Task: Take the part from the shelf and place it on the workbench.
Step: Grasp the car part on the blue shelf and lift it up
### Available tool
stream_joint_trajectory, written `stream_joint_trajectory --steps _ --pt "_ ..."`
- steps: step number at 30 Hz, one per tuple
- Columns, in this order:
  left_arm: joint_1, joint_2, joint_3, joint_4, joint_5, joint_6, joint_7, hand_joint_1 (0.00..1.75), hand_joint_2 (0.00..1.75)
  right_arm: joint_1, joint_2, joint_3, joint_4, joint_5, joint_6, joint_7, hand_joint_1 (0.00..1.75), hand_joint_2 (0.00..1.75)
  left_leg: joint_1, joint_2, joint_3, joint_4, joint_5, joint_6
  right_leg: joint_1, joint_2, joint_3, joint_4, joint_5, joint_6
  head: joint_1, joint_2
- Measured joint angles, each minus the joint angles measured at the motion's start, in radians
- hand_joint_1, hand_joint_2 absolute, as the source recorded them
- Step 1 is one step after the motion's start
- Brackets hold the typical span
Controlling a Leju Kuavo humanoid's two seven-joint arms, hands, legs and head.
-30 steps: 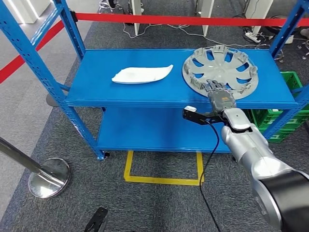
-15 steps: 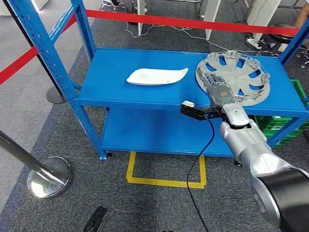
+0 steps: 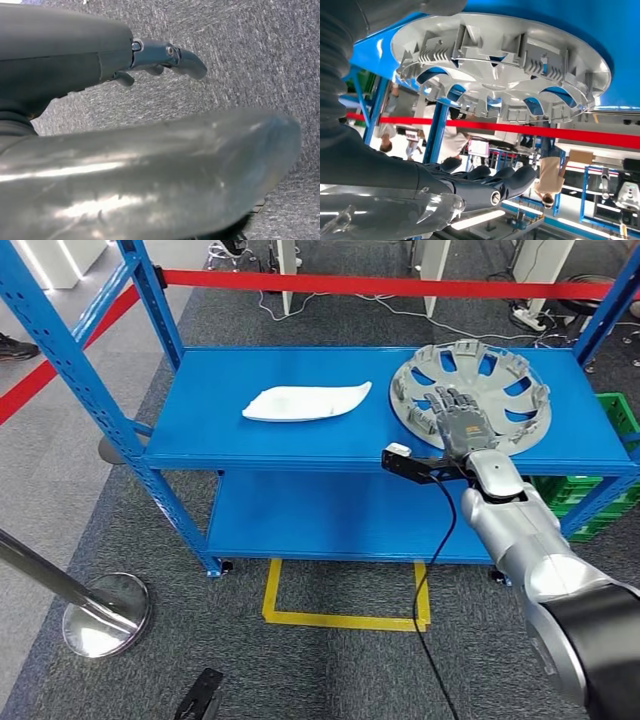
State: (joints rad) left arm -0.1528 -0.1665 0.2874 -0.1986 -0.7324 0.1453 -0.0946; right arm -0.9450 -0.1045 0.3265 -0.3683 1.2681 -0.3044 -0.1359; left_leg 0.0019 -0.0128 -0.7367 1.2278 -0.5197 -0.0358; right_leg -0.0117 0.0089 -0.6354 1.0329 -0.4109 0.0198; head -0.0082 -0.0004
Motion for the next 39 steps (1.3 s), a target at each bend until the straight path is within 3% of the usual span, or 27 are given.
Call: stream_joint_trajectory --steps 2,3,5,6,8,11,13,15,16,17,18,20,22,25,27,30,31,32,33,34,36,37,39 --pt "0.001 0.000 0.000 0.000 0.000 0.000 0.000 0.00 0.00 0.004 0.000 0.000 0.001 0.004 0.004 0.002 0.00 1.75 0.003 0.000 -0.037 0.048 0.008 -0.004 -0.001 0.000 0.003 0.000 -0.003 0.000 0.000 0.000" --pt "0.001 0.001 0.001 0.000 0.000 0.000 0.000 0.00 0.00 0.005 0.000 0.000 0.002 0.007 0.008 0.006 0.00 1.75 0.005 0.000 -0.029 0.019 0.037 -0.006 -0.002 0.001 0.005 0.000 -0.005 0.002 0.000 0.000" --pt "0.000 0.000 0.001 0.000 -0.002 0.000 0.000 0.00 0.00 0.005 -0.001 0.001 0.002 0.014 0.019 0.020 0.00 1.75 0.009 0.003 0.025 -0.098 0.108 -0.008 -0.004 0.001 0.011 0.002 -0.011 0.011 -0.001 0.000" --pt "-0.001 0.000 0.001 0.000 -0.003 -0.001 0.000 0.00 0.00 0.003 -0.003 0.001 0.003 0.017 0.027 0.031 0.00 1.75 0.010 0.003 0.053 -0.153 0.126 -0.006 -0.003 0.002 0.011 0.004 -0.015 0.016 -0.002 0.000" --pt "-0.003 -0.001 0.001 0.000 -0.008 -0.002 0.001 0.00 0.00 0.002 -0.013 0.001 0.007 0.023 0.044 0.058 0.00 1.75 0.010 0.002 0.077 -0.204 0.127 0.006 0.001 0.002 0.011 0.004 -0.018 0.027 -0.003 0.000" --pt "-0.003 -0.001 0.002 0.000 -0.012 -0.003 0.002 0.00 0.00 0.002 -0.035 0.002 0.015 0.027 0.067 0.087 0.00 1.75 0.008 -0.001 0.081 -0.210 0.122 0.030 -0.002 0.000 0.009 0.009 -0.029 0.040 -0.001 0.000" --pt "-0.003 -0.001 0.002 0.000 -0.014 -0.003 0.002 0.00 0.00 0.001 -0.054 0.002 0.020 0.026 0.077 0.095 0.00 1.75 0.008 -0.003 0.086 -0.212 0.120 0.042 -0.002 -0.001 -0.028 0.086 -0.070 0.044 0.004 0.000" --pt "-0.003 -0.001 0.003 0.000 -0.016 -0.004 0.002 0.00 0.00 0.001 -0.066 0.002 0.026 0.024 0.082 0.099 0.00 1.75 0.005 -0.004 0.091 -0.211 0.116 0.049 0.001 -0.001 -0.097 0.219 -0.123 0.043 0.008 0.000" --pt "-0.003 -0.001 0.003 0.000 -0.017 -0.004 0.002 0.00 0.00 0.004 -0.070 0.002 0.029 0.023 0.084 0.100 0.00 1.75 0.003 -0.004 0.094 -0.211 0.114 0.051 0.002 -0.001 -0.125 0.266 -0.133 0.042 0.008 0.000" --pt "-0.003 -0.001 0.003 0.000 -0.018 -0.004 0.002 0.00 0.00 0.006 -0.073 0.002 0.032 0.022 0.084 0.101 0.00 1.75 0.002 -0.004 0.097 -0.211 0.112 0.052 0.002 -0.001 -0.138 0.280 -0.124 0.041 0.008 0.000" --pt "-0.003 -0.001 0.003 0.000 -0.020 -0.004 0.002 0.00 0.00 0.007 -0.076 0.002 0.035 0.020 0.085 0.101 0.00 1.75 0.001 -0.004 0.100 -0.211 0.109 0.052 0.002 -0.001 -0.131 0.255 -0.098 0.039 0.008 0.000" --pt "-0.004 -0.001 0.004 0.000 -0.021 -0.004 0.002 0.00 0.00 0.005 -0.079 0.001 0.037 0.019 0.084 0.100 0.00 1.75 0.000 -0.005 0.109 -0.210 0.103 0.048 0.002 -0.001 -0.075 0.126 -0.025 0.036 0.008 0.000" --pt "-0.005 0.000 0.004 0.000 -0.023 -0.005 0.002 0.00 0.00 0.001 -0.081 0.001 0.037 0.018 0.084 0.097 0.00 1.75 -0.003 -0.006 0.112 -0.209 0.098 0.040 0.003 0.000 -0.025 0.026 0.008 0.033 0.008 0.000" --pt "-0.005 0.000 0.005 0.000 -0.024 -0.005 0.002 0.00 0.00 0.000 -0.081 0.001 0.037 0.018 0.083 0.095 0.00 1.75 -0.003 -0.006 0.113 -0.213 0.097 0.025 0.006 0.002 -0.013 0.006 0.008 0.021 0.008 0.000" --pt "-0.007 0.000 0.005 0.000 -0.025 -0.005 0.003 0.00 0.00 -0.002 -0.081 0.001 0.037 0.018 0.083 0.095 0.00 1.75 -0.002 -0.003 0.103 -0.190 0.080 0.014 0.003 0.002 -0.009 0.004 0.008 0.011 0.005 0.000" --pt "-0.007 0.001 0.005 0.000 -0.025 -0.005 0.003 0.00 0.00 -0.003 -0.081 0.001 0.037 0.018 0.082 0.095 0.00 1.75 -0.001 0.000 0.016 -0.022 0.003 0.003 0.000 0.001 -0.005 0.002 0.005 0.002 0.000 0.000" --pt "-0.006 0.001 0.005 0.000 -0.025 -0.005 0.004 0.00 0.00 -0.003 -0.081 0.001 0.037 0.018 0.083 0.095 0.00 1.75 0.000 0.000 -0.017 0.034 -0.013 0.002 0.000 0.001 -0.004 0.003 0.004 0.001 0.000 0.000" --pt "-0.005 0.001 0.005 0.000 -0.025 -0.005 0.004 0.00 0.00 -0.002 -0.081 0.001 0.037 0.018 0.083 0.094 0.00 1.75 0.000 0.000 -0.036 0.060 -0.011 0.002 0.000 0.001 -0.003 0.003 0.003 0.000 0.000 0.000" --pt "-0.005 0.002 0.005 0.000 -0.025 -0.005 0.004 0.00 0.00 -0.002 -0.081 0.001 0.037 0.018 0.083 0.094 0.00 1.75 0.000 0.000 -0.038 0.052 0.010 0.003 0.000 0.001 -0.002 0.003 0.002 0.001 0.000 0.000" --pt "-0.005 0.002 0.005 0.000 -0.025 -0.005 0.005 0.00 0.00 -0.002 -0.082 0.001 0.037 0.019 0.083 0.095 0.00 1.75 0.000 0.000 -0.021 0.007 0.045 0.005 0.000 0.002 0.000 0.003 0.000 0.002 0.000 0.000" --pt "-0.005 0.002 0.006 0.000 -0.025 -0.005 0.005 0.00 0.00 -0.004 -0.082 0.001 0.037 0.019 0.083 0.095 0.00 1.75 0.000 0.001 0.042 -0.124 0.110 0.009 0.002 0.002 0.005 0.005 -0.006 0.008 0.000 0.000" --pt "-0.005 0.002 0.006 0.000 -0.025 -0.005 0.005 0.00 0.00 -0.006 -0.084 0.001 0.037 0.020 0.083 0.095 0.00 1.75 0.000 0.001 0.067 -0.173 0.125 0.013 0.003 0.003 0.006 0.005 -0.008 0.013 0.000 0.000" --pt "-0.005 0.001 0.006 0.000 -0.026 -0.005 0.005 0.00 0.00 -0.009 -0.087 0.000 0.037 0.020 0.083 0.095 0.00 1.75 -0.002 0.000 0.086 -0.212 0.124 0.022 0.007 0.003 0.006 0.004 -0.011 0.022 0.001 0.000"
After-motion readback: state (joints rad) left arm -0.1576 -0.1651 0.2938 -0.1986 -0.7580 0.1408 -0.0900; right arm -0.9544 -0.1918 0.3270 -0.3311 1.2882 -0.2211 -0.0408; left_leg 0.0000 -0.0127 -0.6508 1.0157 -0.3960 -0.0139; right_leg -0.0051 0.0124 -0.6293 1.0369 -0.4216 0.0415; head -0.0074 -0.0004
